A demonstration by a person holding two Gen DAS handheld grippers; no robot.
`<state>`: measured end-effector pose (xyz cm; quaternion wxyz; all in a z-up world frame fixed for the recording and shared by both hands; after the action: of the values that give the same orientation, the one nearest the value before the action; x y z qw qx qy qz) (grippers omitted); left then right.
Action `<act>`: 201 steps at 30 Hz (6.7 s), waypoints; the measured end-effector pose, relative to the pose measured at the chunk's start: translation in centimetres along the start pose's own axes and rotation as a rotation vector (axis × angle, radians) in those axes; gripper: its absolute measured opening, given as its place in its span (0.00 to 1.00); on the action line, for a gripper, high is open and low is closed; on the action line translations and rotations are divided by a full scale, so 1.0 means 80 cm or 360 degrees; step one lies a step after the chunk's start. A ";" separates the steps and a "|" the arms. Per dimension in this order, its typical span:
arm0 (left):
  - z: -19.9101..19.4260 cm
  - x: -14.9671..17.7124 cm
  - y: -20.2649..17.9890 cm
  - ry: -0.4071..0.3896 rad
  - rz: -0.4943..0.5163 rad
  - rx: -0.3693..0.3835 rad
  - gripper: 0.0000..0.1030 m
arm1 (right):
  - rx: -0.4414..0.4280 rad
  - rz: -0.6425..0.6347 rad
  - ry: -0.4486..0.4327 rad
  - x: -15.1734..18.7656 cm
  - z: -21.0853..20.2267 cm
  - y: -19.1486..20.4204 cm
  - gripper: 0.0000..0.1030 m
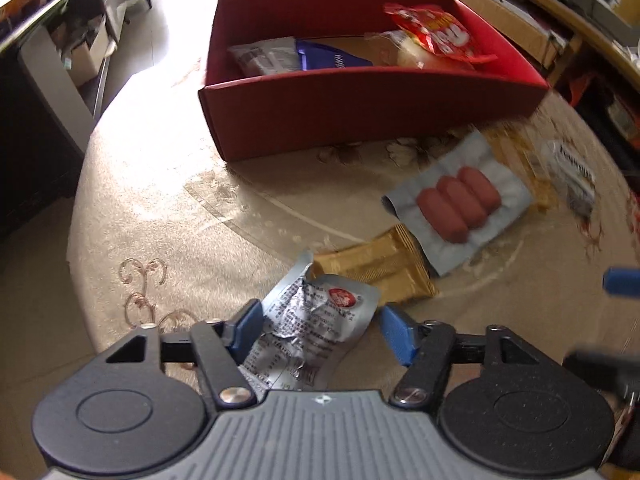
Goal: Organize snacks
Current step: 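Grasp the silver crinkled pouch with the left tool while the right tool grasps the red-and-white striped pack, then carry the silver pouch with the left tool while the right tool carries the striped pack to the red box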
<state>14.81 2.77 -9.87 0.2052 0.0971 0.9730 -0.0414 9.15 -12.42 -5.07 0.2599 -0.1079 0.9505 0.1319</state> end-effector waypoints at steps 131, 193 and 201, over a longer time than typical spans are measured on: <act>-0.036 -0.001 -0.027 -0.0087 -0.0231 0.0064 0.52 | 0.0330 -0.0050 0.0005 0.002 0.029 -0.055 0.52; -0.058 -0.169 -0.013 -0.0396 -0.0328 0.0009 0.52 | 0.0197 0.0158 -0.0367 -0.156 0.005 -0.091 0.52; -0.053 -0.195 -0.006 -0.0420 -0.0355 0.0006 0.52 | 0.0177 0.0136 -0.0387 -0.182 0.015 -0.084 0.52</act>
<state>27.02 0.11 0.38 0.3252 -0.0175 0.9422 -0.0782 23.85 -16.37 0.22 0.3729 -0.0358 0.9216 0.1019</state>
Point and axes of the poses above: each gripper's, at about its wrist camera, not at the fingertips, and z roughly the way its jaws point, y to its left, x to its underside, the point moved 7 cm from there along z, roughly the way its jaws point, and after that the axes turned 1 degree about y, right-handed, at the moved point
